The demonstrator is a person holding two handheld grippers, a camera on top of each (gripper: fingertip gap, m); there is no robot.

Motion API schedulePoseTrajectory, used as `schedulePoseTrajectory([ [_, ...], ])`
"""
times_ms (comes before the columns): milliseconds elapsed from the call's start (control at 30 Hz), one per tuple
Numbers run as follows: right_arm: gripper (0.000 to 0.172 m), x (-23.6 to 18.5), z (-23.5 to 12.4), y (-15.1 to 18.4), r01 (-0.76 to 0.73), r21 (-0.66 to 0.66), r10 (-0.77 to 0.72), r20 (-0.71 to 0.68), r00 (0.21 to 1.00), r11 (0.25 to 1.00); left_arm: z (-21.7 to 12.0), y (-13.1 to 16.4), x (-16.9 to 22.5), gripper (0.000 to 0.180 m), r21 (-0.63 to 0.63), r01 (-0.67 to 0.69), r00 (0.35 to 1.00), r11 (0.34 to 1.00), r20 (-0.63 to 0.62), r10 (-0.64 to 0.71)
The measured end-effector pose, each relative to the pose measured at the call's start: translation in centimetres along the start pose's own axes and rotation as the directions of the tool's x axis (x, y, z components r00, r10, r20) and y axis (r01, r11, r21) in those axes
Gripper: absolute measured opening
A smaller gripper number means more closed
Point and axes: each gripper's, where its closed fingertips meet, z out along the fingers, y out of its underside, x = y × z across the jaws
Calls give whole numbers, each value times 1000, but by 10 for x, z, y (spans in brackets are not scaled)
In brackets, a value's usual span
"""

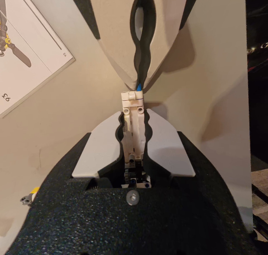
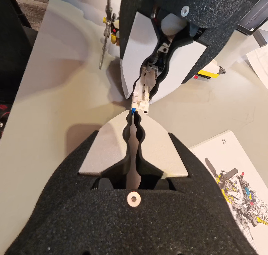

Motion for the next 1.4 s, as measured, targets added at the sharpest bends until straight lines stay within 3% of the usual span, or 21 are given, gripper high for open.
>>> schedulePoseTrajectory([
  [267, 4, 4, 0, 1, -27, -6, 27, -22, 999, 1000, 0, 0, -2, 29, 13, 6, 1000, 1000, -3, -6],
  [400, 2, 5, 7, 17, -5, -135, -1, -39, 999, 991, 0, 22, -9, 28, -94, -26, 999, 995, 40, 29],
  [600, 38, 41, -18, 41, 10, -244, -56, -181, 982, 970, -9, 50, -15, 28, -108, 51, 995, 993, 91, -42],
  [667, 47, 61, -36, 52, -35, -264, -28, -233, 972, 964, -15, 53, -19, 42, -86, 53, 988, 995, 151, -40],
  [800, 57, 82, -62, 65, -136, -241, 80, -231, 970, 961, -35, 38, -19, 59, 71, 57, 973, 996, 219, -72],
  [900, 59, 89, -63, 72, -138, -258, 88, -196, 977, 956, -59, 13, -20, 61, 279, 29, 950, 960, 291, -114],
  [1067, 53, 87, -51, 86, -169, -315, 140, -111, 984, 934, -106, -28, -20, 61, 648, 35, 885, 761, 334, -325],
  [1167, 33, 88, -48, 86, -196, -324, 170, -106, 980, 925, -122, -37, -12, 59, 776, 41, 843, 630, 312, -438],
  [1200, 29, 87, -46, 85, -201, -326, 177, -102, 979, 924, -125, -37, -10, 59, 788, 50, 823, 614, 316, -472],
  [1333, 15, 85, -37, 80, -211, -338, 185, -108, 977, 917, -134, -26, -6, 58, 718, 1, 751, 696, 459, -474],
  [1400, 12, 86, -33, 77, -218, -345, 186, -124, 975, 913, -145, -25, 0, 57, 714, -25, 729, 700, 491, -476],
])
